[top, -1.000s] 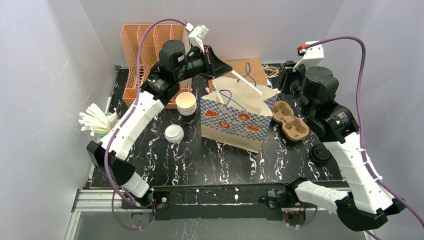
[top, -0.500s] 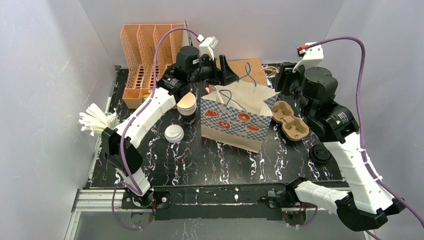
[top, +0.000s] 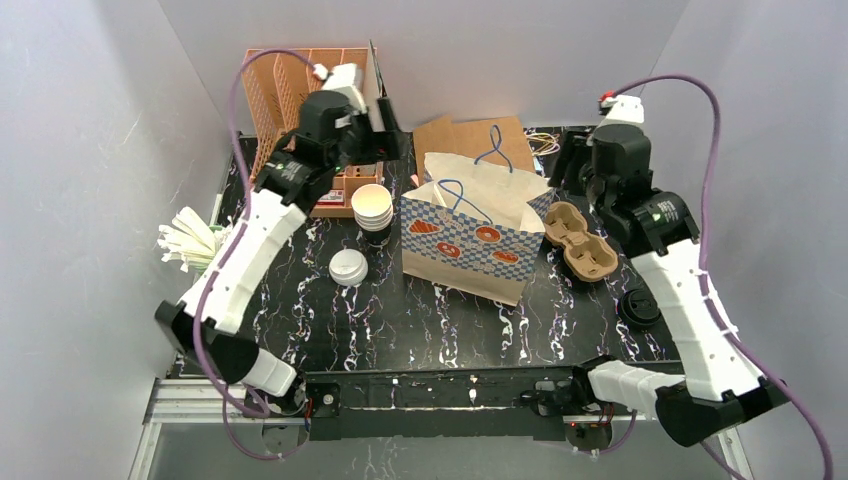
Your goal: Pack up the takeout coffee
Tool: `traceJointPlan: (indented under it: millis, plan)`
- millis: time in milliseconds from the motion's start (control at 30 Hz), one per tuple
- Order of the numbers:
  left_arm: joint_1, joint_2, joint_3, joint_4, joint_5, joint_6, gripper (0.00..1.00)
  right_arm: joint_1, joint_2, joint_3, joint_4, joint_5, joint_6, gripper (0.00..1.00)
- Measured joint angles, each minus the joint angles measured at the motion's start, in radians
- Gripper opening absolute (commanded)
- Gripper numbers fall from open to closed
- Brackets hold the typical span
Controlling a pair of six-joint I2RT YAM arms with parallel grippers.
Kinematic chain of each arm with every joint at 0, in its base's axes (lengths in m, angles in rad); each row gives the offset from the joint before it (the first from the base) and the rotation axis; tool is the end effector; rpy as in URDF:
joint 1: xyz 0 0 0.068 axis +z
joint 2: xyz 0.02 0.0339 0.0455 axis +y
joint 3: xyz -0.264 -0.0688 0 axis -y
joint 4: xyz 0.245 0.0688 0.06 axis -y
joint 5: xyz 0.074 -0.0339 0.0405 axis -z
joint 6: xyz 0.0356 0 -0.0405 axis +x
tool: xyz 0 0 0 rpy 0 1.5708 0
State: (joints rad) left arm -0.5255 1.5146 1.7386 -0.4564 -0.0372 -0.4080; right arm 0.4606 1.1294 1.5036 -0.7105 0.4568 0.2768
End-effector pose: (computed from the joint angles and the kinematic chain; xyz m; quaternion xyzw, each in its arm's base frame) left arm 0.2925 -0.1681 0.4648 0.0345 0.7835 -0.2661 0.5605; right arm 0.1981 0.0808 0.4626 0.0576 0.8030 0.0310 0.5924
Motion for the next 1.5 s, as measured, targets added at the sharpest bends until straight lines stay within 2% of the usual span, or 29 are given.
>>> traceJointPlan:
  millis: [133,167,233,367,500,667,800,1067,1267,1500]
  plan:
    - [0.09,-0.117,-0.099,-0.046,-0.135,-0.019,0.98,-0.243,0.042,-0.021,-0.019,-0.142,0.068,0.68]
    - [0.114,-0.142,-0.134,-0.049,-0.157,-0.023,0.98,-0.317,0.055,-0.035,-0.018,-0.166,0.092,0.69]
    - [0.148,-0.174,-0.193,-0.061,-0.196,-0.029,0.98,-0.383,0.062,-0.076,-0.003,-0.177,0.124,0.75]
    - [0.192,-0.178,-0.297,-0.088,-0.251,-0.065,0.98,-0.4,0.045,-0.223,0.098,-0.164,0.178,0.97]
    - [0.232,-0.15,-0.41,-0.074,-0.308,-0.121,0.98,-0.4,0.028,-0.396,0.279,-0.087,0.207,0.98]
    - [0.257,-0.151,-0.613,0.026,-0.396,-0.16,0.98,-0.401,0.004,-0.634,0.496,0.047,0.285,0.98]
    - [0.263,-0.155,-0.745,0.144,-0.436,-0.121,0.98,-0.404,-0.071,-0.816,0.708,0.029,0.141,0.98]
    - [0.306,-0.187,-0.993,0.507,-0.464,0.066,0.96,-0.414,-0.064,-0.964,1.015,-0.128,-0.086,0.98]
    - [0.33,-0.18,-1.17,0.786,-0.461,0.184,0.98,-0.415,0.139,-1.097,1.234,-0.223,-0.152,0.98]
    - [0.367,-0.042,-1.286,1.07,-0.441,0.266,0.98,-0.415,0.276,-1.213,1.565,-0.297,-0.186,0.98]
